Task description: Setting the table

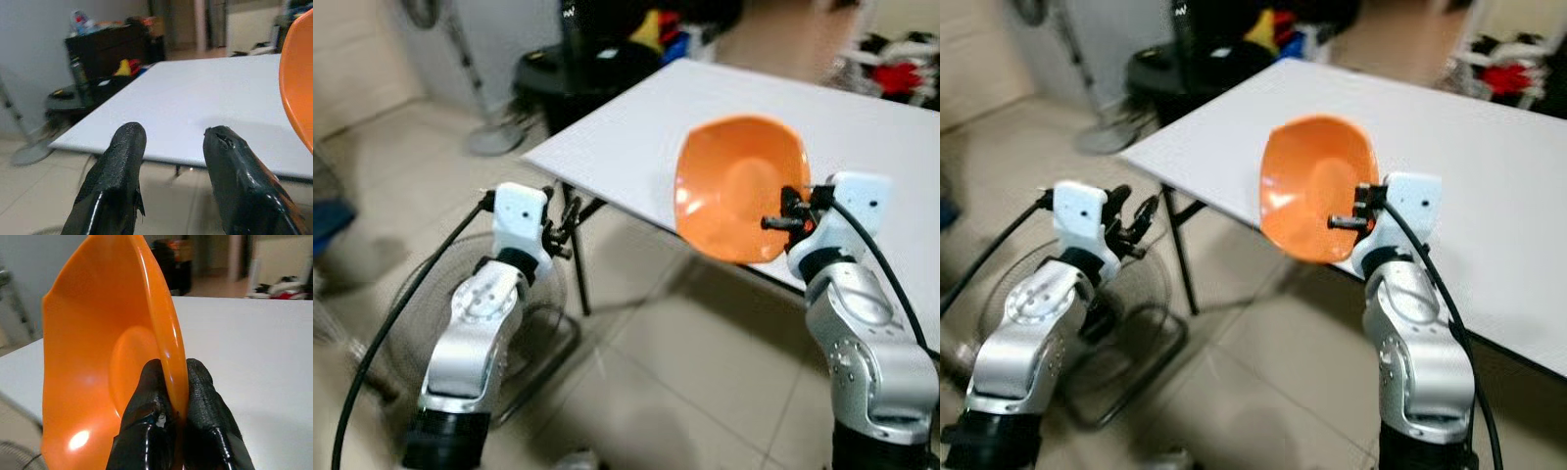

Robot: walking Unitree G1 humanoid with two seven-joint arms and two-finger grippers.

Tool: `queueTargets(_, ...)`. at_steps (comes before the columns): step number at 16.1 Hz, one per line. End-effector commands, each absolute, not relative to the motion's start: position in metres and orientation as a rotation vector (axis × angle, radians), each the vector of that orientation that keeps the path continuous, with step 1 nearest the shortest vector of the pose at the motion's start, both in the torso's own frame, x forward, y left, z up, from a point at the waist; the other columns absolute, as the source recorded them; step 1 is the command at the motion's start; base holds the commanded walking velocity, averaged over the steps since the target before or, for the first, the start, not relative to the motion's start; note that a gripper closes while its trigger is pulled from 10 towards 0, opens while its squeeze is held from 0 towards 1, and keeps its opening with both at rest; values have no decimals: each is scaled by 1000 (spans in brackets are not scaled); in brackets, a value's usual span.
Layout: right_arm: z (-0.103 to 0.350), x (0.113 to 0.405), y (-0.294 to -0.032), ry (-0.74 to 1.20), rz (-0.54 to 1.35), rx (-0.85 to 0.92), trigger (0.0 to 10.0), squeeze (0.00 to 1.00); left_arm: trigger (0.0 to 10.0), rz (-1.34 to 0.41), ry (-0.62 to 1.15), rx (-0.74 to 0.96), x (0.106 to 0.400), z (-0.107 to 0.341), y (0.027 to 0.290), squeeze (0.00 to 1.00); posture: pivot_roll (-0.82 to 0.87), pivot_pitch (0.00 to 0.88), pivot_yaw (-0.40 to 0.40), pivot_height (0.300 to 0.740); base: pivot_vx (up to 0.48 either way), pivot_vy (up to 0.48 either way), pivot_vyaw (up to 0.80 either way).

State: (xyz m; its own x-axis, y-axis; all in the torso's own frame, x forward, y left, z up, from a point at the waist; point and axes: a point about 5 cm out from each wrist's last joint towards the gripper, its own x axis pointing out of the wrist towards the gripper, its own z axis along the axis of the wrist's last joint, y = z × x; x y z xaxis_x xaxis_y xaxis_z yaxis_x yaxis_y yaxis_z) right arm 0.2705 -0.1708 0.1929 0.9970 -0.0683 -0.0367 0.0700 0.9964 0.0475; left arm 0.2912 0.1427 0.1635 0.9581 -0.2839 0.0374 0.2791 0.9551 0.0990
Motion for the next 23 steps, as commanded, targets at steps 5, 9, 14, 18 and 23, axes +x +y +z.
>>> queueTargets(5,205,269,-179,-24,-95,37,10000,0,10000,-313,-74,86,292,167,136,0,-5,0,62,727,279,0,-800)
queueTargets(9,204,272,-175,4,-24,86,10000,0,10000,-301,-66,76,292,165,138,0,-3,0,58,727,278,0,0)
queueTargets(14,203,274,-179,35,-13,168,10000,0,10000,-296,-51,57,291,162,138,0,6,0,52,727,295,0,0)
queueTargets(18,199,274,-179,56,-4,180,10000,0,10000,-292,-50,59,291,163,140,0,10,0,51,727,347,0,0)
queueTargets(23,200,274,-177,61,9,194,10000,0,10000,-292,-48,63,294,162,141,0,8,0,59,727,350,0,0)
